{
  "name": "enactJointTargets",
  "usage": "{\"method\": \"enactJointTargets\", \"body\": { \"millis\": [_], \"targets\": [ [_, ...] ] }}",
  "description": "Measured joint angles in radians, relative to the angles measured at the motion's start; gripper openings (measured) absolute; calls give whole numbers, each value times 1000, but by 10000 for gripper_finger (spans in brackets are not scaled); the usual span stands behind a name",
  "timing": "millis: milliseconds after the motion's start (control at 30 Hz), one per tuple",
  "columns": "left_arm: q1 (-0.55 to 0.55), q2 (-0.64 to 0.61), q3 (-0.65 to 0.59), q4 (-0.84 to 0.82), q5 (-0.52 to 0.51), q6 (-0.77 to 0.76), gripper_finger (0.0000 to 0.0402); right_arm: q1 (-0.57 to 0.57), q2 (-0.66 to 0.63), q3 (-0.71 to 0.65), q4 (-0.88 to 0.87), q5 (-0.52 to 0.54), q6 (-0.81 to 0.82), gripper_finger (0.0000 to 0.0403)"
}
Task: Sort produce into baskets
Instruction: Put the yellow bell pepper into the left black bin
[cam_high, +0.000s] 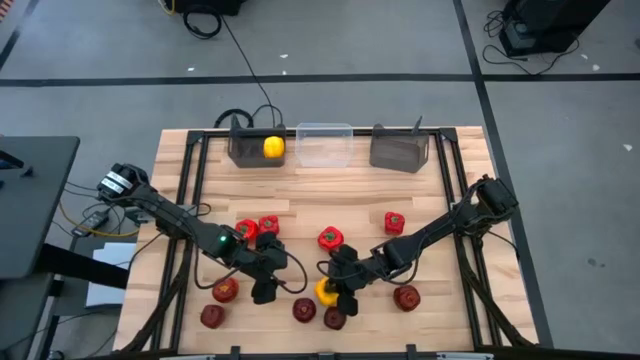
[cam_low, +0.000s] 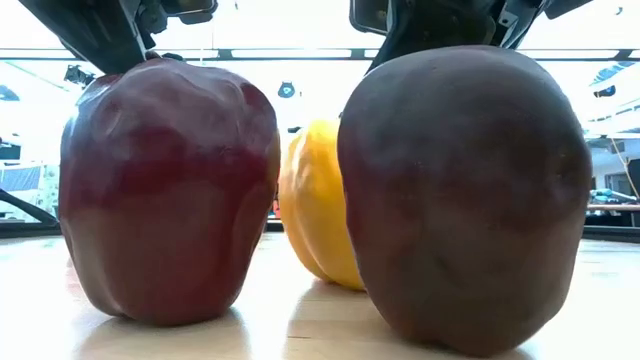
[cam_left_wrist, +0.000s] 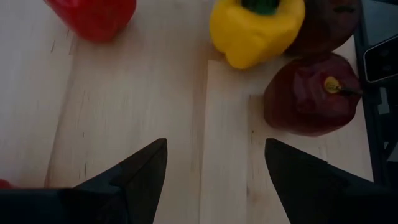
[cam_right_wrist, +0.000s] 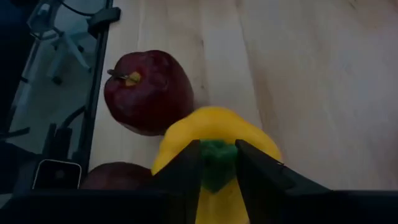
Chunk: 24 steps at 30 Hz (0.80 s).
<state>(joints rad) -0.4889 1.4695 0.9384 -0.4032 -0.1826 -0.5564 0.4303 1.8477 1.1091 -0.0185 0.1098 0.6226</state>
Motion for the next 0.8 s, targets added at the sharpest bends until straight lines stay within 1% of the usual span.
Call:
{"method": "enactJointTargets", "body": {
  "millis": [67,167,200,267,333,400,600,667,800],
  "targets": [
    [0,0,0,0,-6,1,276,-2,0,0,6,-7,4,75],
    [5,0,0,-1,-9,1,276,-10,-13,0,6,-1,-8,25],
    [6,0,0,-1,-16,2,276,-13,-17,0,14,0,-19,20],
    [11,0,0,-4,-51,2,276,-20,-34,0,18,17,-28,20],
    [15,0,0,-8,-108,2,276,-32,-61,12,15,36,-42,20],
    [21,0,0,20,-148,0,276,-45,-92,21,18,53,-56,20],
    [42,0,0,171,-147,86,281,-84,-195,35,5,96,-125,20],
    [49,0,0,205,-146,110,294,-97,-228,35,-35,89,-162,20],
    [72,0,0,254,-128,133,335,-114,-280,35,-123,68,-213,20]
  ]
}}
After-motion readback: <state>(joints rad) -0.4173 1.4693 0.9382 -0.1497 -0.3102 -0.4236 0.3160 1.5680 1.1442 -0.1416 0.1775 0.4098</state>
